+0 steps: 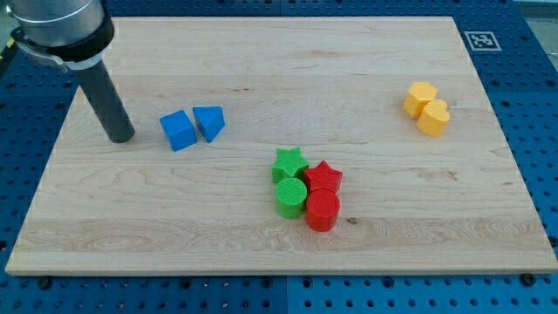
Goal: Slide the blue cube into the triangle
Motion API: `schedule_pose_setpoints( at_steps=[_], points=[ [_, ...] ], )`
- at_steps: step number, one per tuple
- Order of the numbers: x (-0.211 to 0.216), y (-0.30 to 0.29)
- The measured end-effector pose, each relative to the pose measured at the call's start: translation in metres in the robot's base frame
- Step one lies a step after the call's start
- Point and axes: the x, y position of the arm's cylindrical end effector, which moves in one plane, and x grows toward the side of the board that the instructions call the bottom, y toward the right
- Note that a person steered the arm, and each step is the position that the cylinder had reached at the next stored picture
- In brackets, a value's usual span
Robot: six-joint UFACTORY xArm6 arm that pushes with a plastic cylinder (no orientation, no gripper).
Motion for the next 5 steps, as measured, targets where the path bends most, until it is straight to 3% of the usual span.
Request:
schedule_pose_setpoints(
  at_steps=[5],
  points=[
    [-0.006,0.085]
  ],
)
